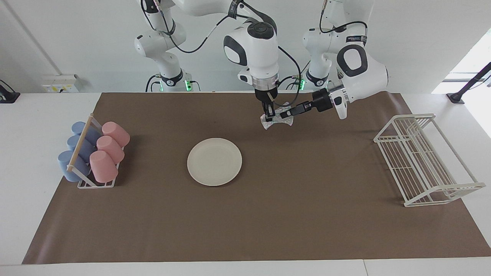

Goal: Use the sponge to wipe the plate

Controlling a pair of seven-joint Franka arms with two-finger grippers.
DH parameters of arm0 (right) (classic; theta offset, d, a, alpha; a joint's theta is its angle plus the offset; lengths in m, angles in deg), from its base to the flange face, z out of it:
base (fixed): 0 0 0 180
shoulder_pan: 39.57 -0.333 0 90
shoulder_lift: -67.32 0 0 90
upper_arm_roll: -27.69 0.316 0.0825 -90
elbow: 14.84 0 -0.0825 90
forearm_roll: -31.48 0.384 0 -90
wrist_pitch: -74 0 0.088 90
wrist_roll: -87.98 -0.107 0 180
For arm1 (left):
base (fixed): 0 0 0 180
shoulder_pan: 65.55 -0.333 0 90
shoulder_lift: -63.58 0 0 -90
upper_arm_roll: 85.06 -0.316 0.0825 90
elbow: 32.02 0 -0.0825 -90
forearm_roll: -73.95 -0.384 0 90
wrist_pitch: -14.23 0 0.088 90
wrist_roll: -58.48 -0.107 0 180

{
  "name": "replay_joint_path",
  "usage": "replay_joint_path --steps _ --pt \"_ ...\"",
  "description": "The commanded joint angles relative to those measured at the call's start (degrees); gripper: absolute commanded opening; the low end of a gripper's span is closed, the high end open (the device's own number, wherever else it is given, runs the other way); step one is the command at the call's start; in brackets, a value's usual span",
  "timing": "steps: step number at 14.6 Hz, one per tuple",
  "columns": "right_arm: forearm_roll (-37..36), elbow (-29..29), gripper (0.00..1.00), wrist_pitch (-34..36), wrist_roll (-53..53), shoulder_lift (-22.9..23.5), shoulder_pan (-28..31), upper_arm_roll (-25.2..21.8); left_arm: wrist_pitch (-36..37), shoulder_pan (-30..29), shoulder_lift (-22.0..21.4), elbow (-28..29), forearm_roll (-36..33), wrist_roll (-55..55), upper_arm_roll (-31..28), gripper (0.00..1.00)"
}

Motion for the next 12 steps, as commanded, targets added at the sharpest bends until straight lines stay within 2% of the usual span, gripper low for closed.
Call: replay_joint_path --steps 1,6,7,10,12 --pt "-1.33 -1.22 0.0 1.27 -0.25 0.65 0.75 0.43 0.3 0.26 0.26 -0.12 0.97 0.46 -0.49 0.0" --pt "-1.33 -0.26 0.0 1.44 2.1 -0.57 1.27 0.43 0.65 0.18 0.34 -0.3 0.79 0.64 -0.57 0.0" --pt "-1.5 1.31 0.08 1.79 6.91 -1.62 1.88 0.25 0.82 0.09 0.34 -0.3 0.71 0.64 -0.66 0.0" --pt "-1.5 4.05 0.67 3.55 23.95 -4.44 7.14 0.25 1.26 0.09 0.34 -0.47 0.62 0.81 -0.66 0.0" --pt "-1.5 4.05 1.0 4.96 32.76 -5.67 10.32 0.25 1.17 0.09 0.34 -0.65 0.62 1.43 -0.75 0.0"
